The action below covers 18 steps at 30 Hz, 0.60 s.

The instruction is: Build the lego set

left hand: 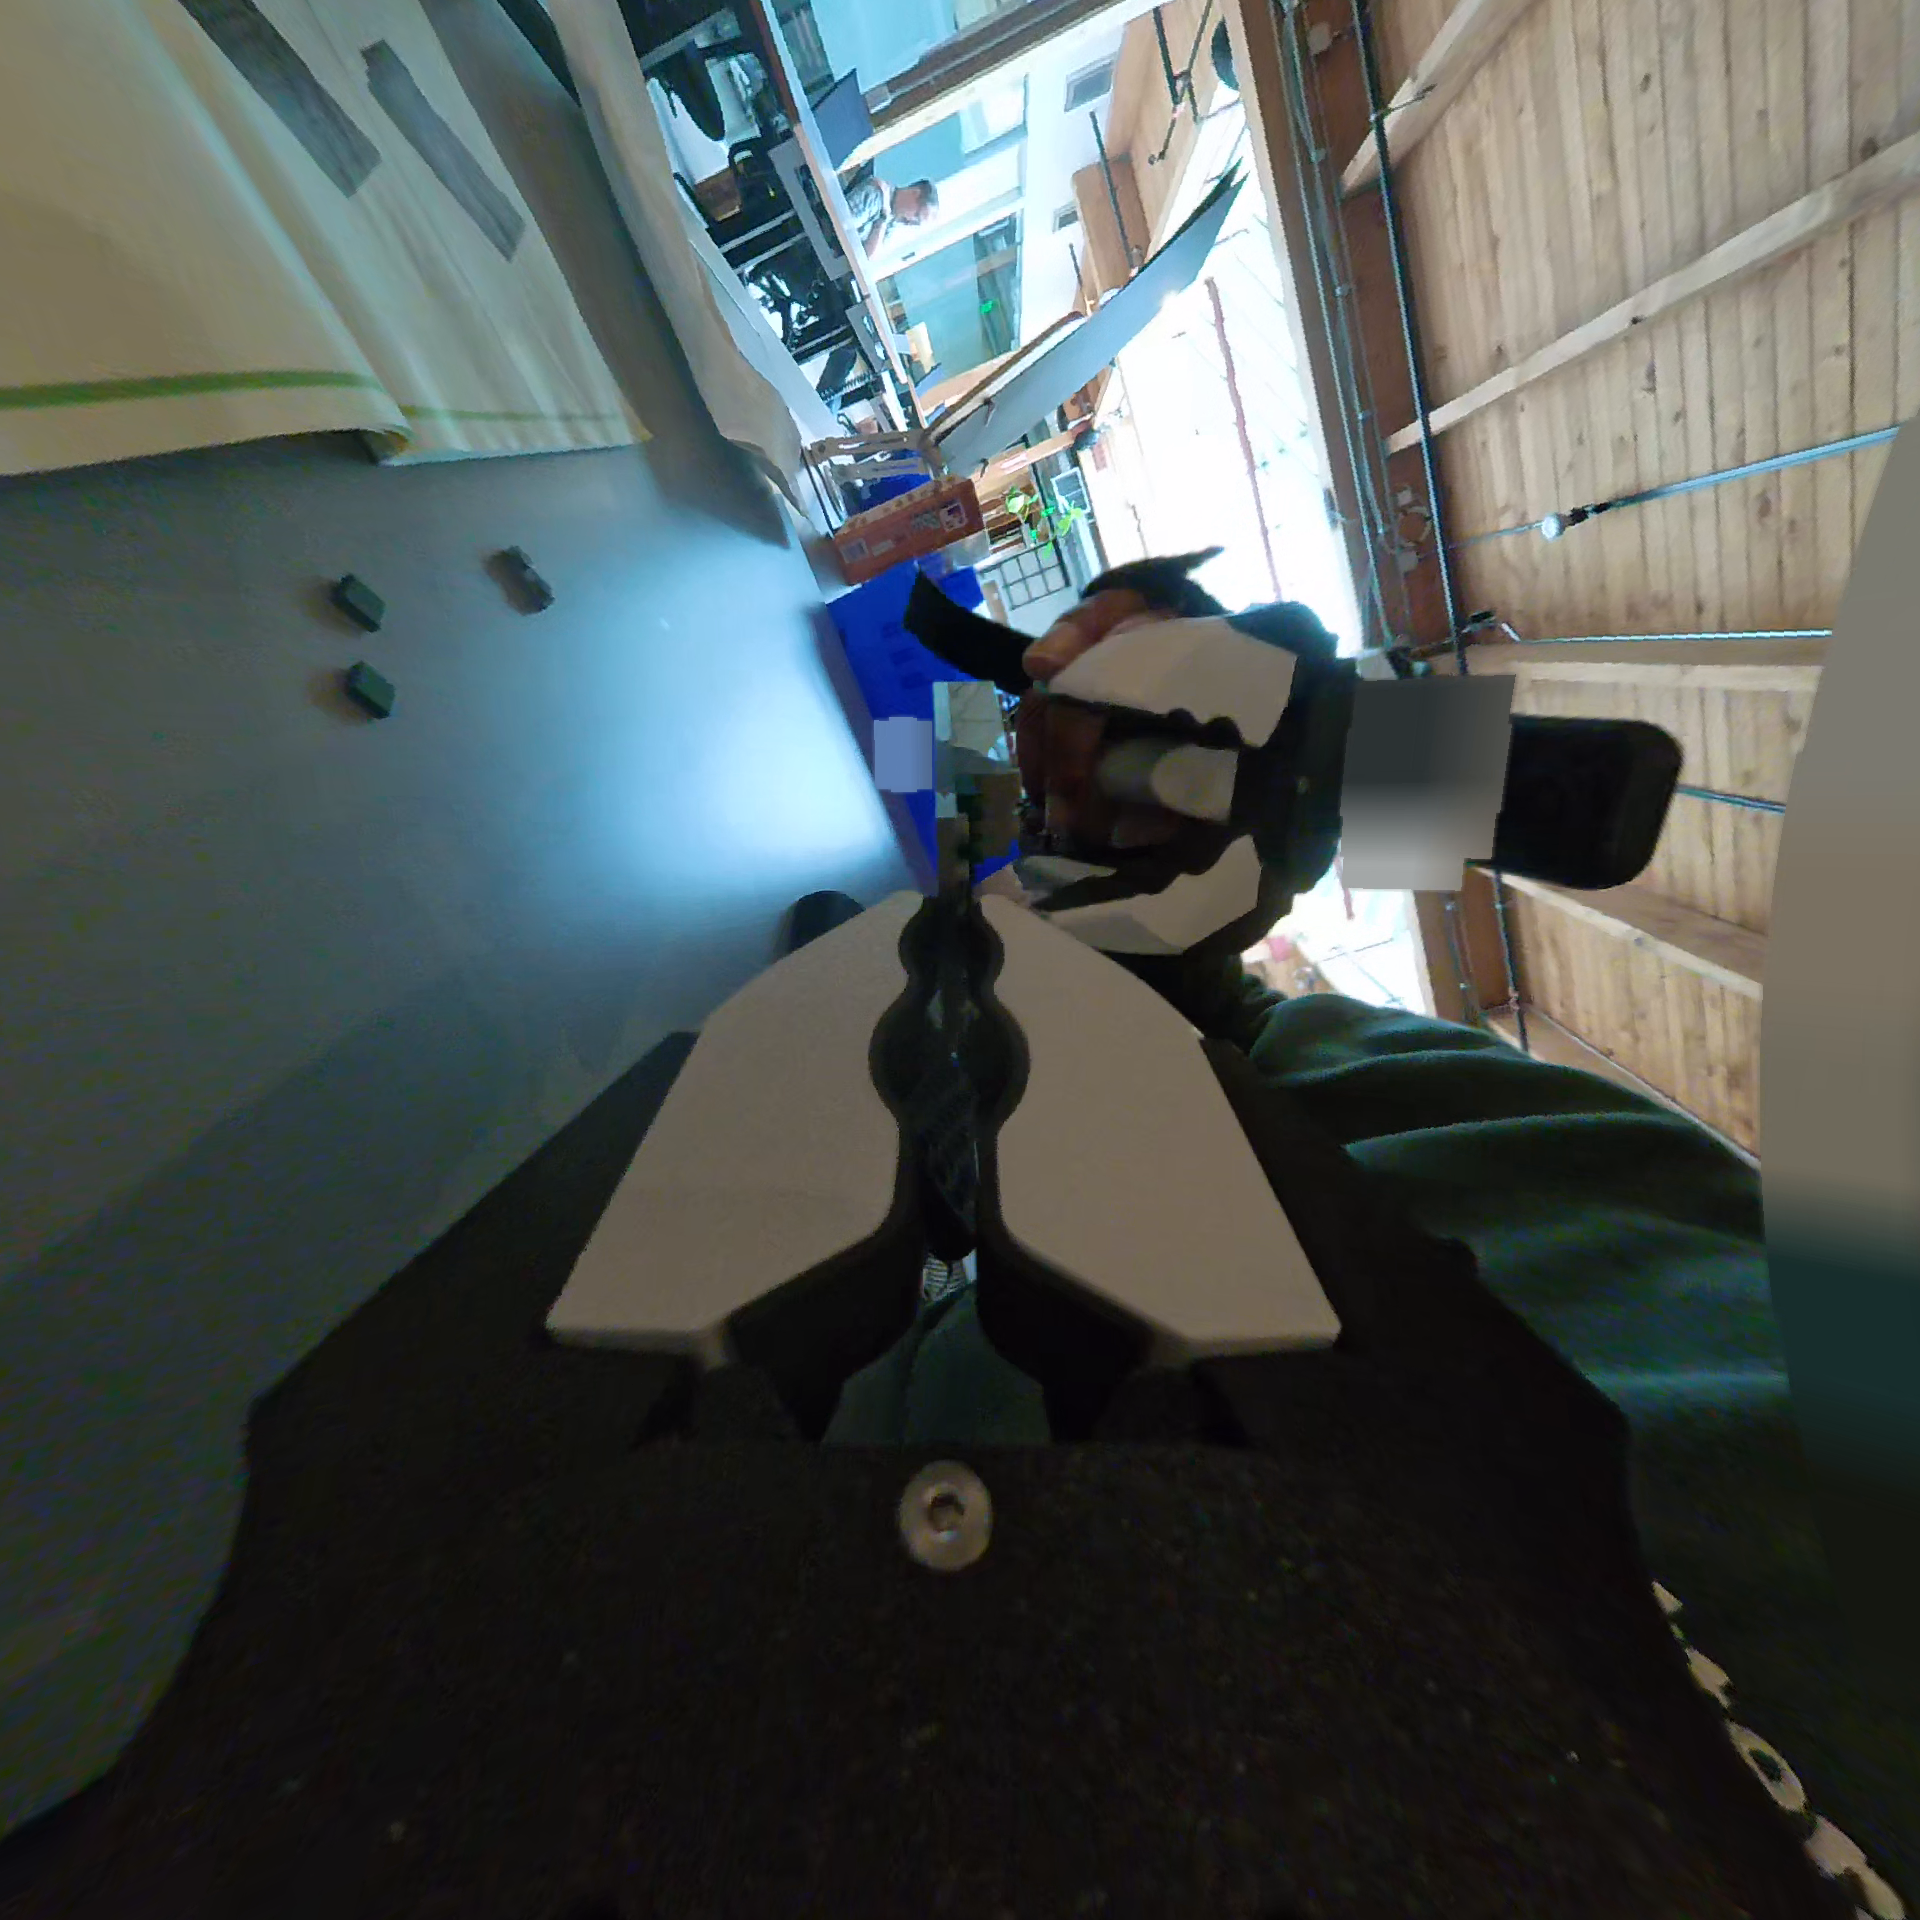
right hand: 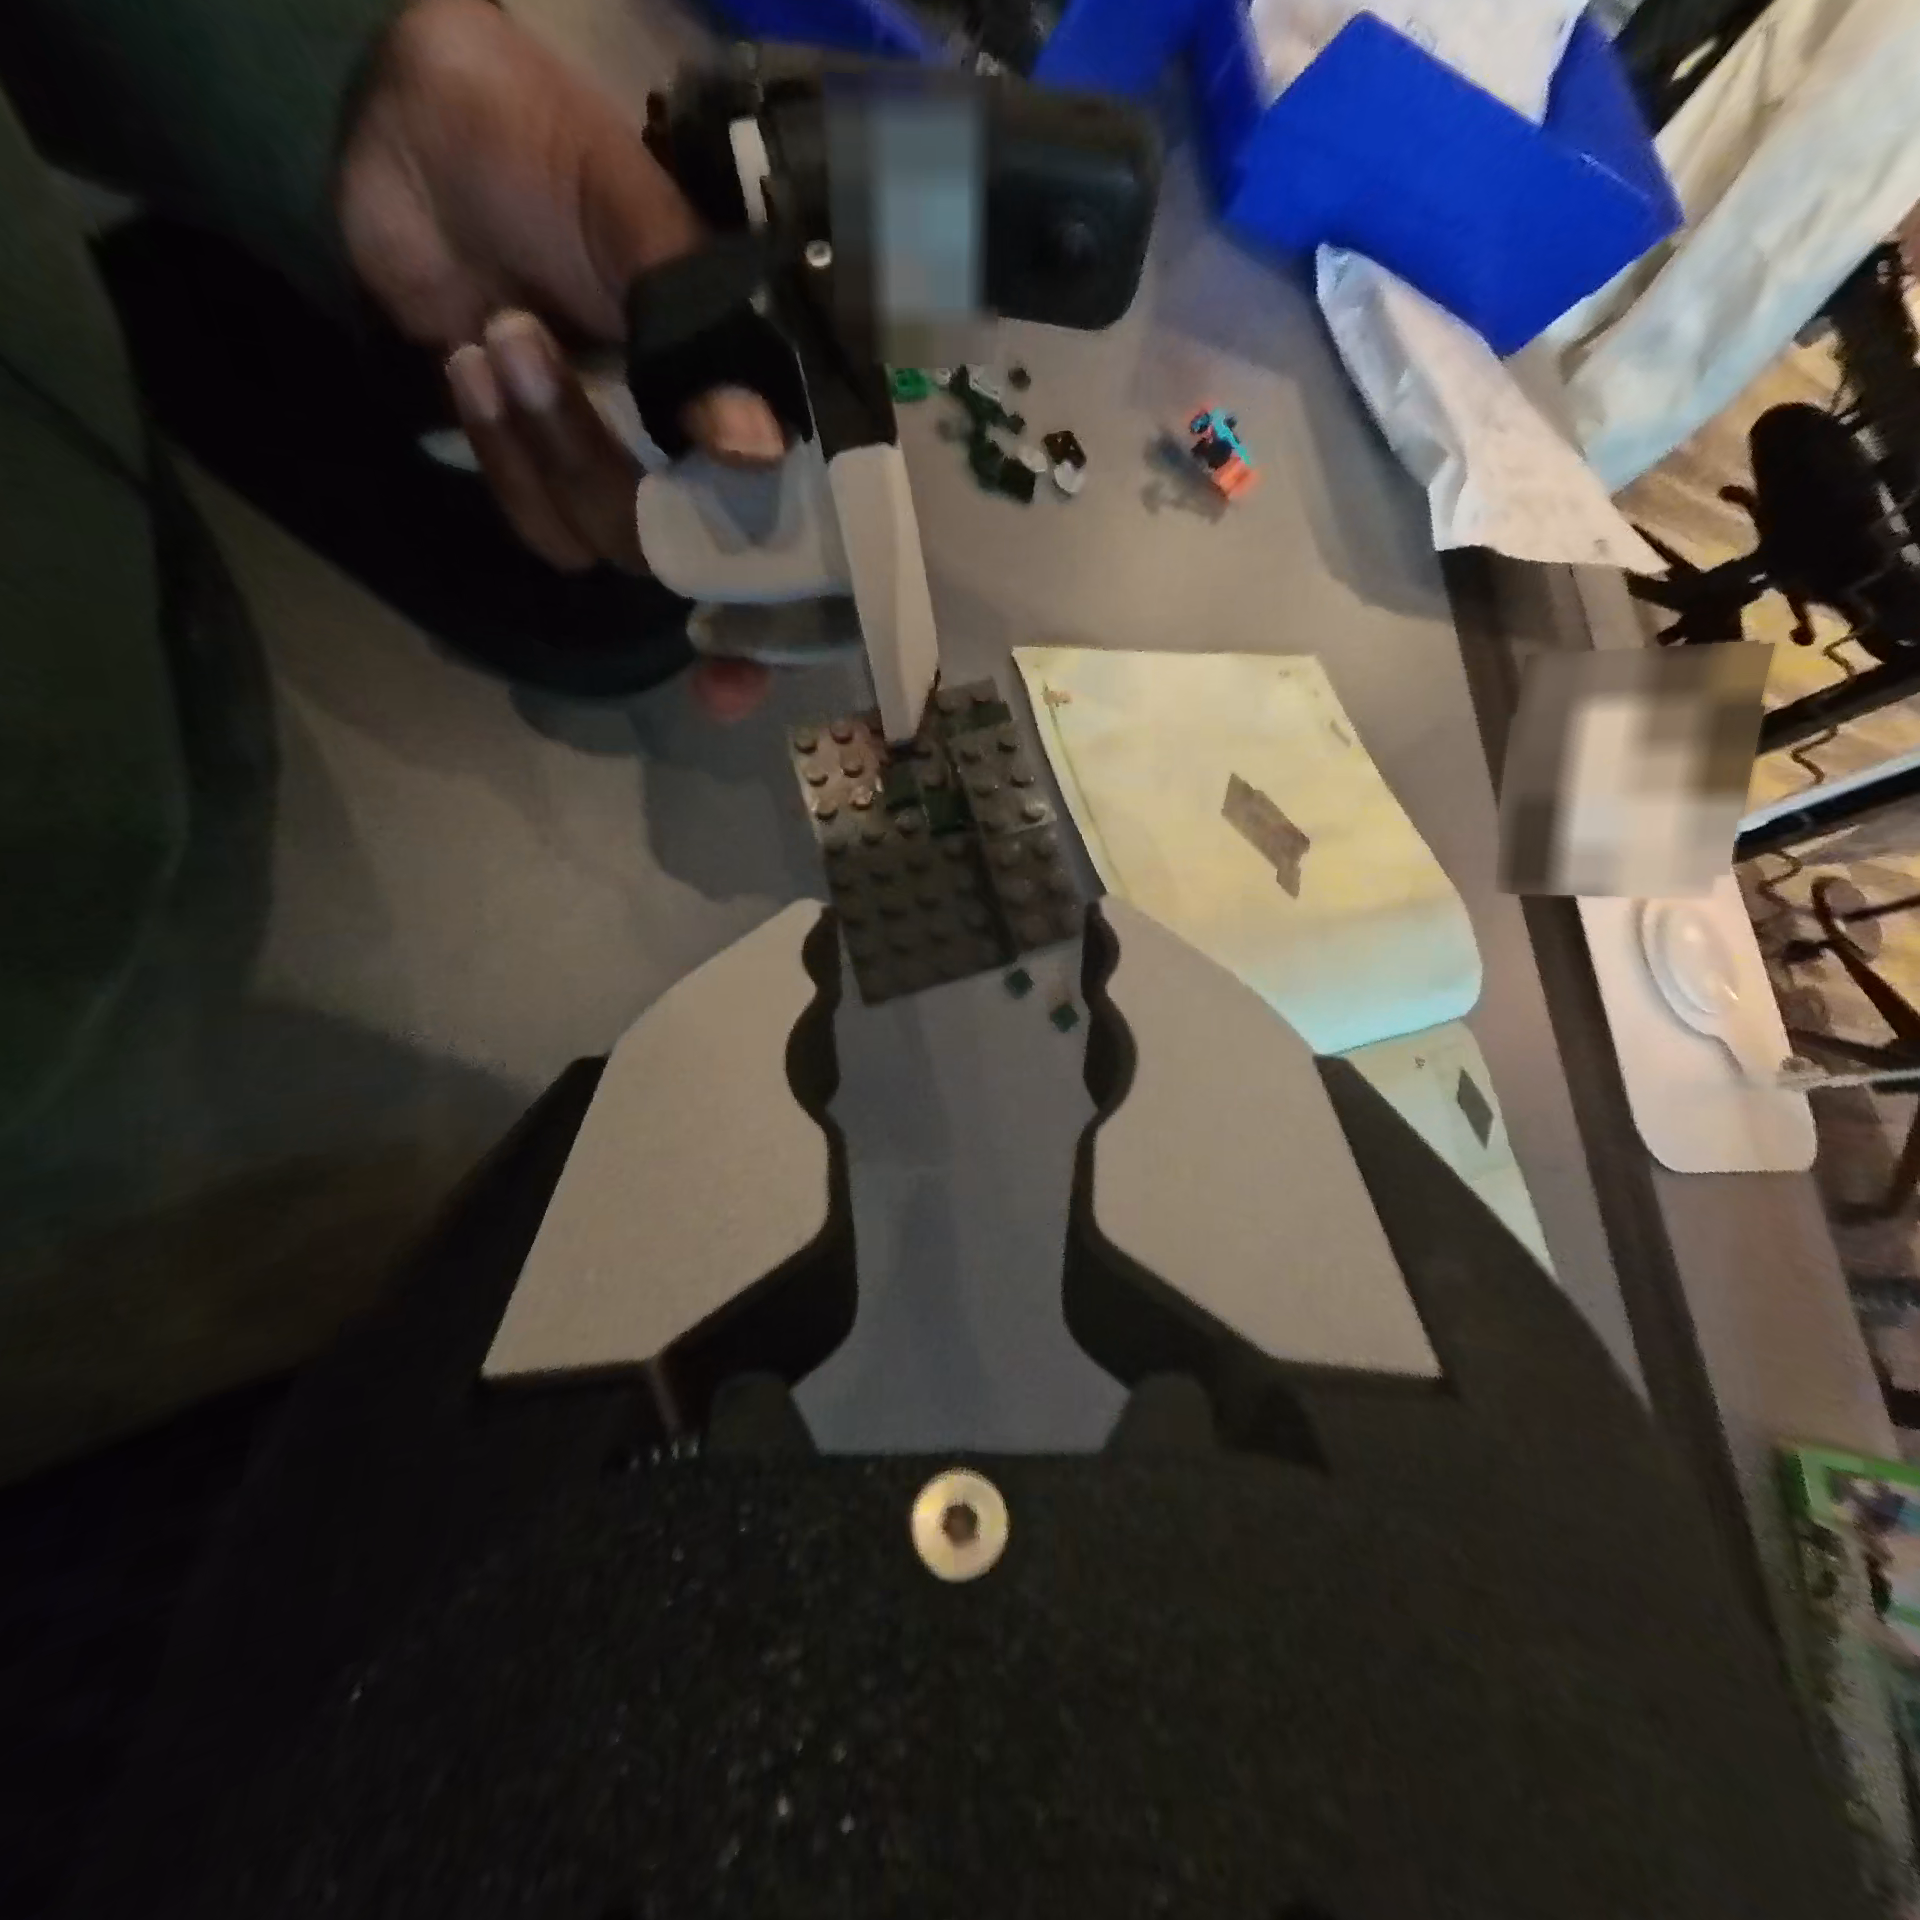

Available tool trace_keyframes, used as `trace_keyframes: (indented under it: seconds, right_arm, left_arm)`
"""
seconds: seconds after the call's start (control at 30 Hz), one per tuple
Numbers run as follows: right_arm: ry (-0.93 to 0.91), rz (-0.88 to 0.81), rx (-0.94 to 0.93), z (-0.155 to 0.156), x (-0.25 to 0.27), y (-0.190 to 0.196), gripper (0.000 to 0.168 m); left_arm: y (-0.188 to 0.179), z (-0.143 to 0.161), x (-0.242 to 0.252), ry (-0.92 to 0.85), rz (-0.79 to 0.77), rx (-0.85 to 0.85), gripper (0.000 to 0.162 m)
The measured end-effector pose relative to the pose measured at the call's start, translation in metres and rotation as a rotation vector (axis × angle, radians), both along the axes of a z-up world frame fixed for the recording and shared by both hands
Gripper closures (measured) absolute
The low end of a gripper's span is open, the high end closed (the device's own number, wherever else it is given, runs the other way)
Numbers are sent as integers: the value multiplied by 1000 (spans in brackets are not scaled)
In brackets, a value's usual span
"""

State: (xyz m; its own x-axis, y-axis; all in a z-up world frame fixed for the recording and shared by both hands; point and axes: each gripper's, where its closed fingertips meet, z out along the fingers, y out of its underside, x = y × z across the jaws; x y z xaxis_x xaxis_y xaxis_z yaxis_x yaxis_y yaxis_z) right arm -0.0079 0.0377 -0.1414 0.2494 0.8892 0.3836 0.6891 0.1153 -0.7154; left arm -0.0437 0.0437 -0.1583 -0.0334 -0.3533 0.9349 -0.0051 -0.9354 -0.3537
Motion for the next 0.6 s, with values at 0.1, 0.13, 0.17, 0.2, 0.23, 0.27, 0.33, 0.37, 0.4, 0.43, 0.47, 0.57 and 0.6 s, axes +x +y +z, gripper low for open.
trace_keyframes:
  seconds: [0.1,0.13,0.17,0.2,0.23,0.27,0.33,0.37,0.4,0.43,0.47,0.57,0.6]
  right_arm:
    - [-31,-2,-29,-13,3,3,109]
    - [-36,9,-39,-17,2,3,104]
    - [-40,22,-45,-21,1,3,101]
    - [-46,35,-48,-24,-1,3,98]
    - [-51,48,-46,-28,-3,4,97]
    - [-53,59,-44,-30,-4,5,96]
    - [-54,76,-39,-32,-8,7,98]
    - [-51,82,-34,-32,-9,8,101]
    - [-51,84,-25,-31,-10,9,102]
    - [-50,87,-8,-28,-11,9,103]
    - [-42,88,17,-23,-11,10,106]
    - [8,95,66,-4,-12,7,129]
    - [25,100,73,0,-13,4,138]
  left_arm:
    - [-2,0,1,-5,-7,-12,157]
    - [-2,0,1,-3,-10,-13,157]
    - [-3,-1,2,-1,-12,-13,157]
    - [-4,-1,3,-2,-15,-15,157]
    - [-4,-1,4,-4,-17,-18,157]
    - [-4,-1,4,-3,-17,-18,157]
    - [-5,-2,5,-4,-16,-20,157]
    - [-5,-2,6,-3,-16,-19,157]
    - [-5,-2,6,-2,-15,-19,157]
    - [-4,-1,5,-4,-13,-21,157]
    - [-4,-1,4,-4,-10,-22,157]
    - [0,-1,2,-7,6,-24,157]
    - [1,-1,1,-8,12,-25,157]
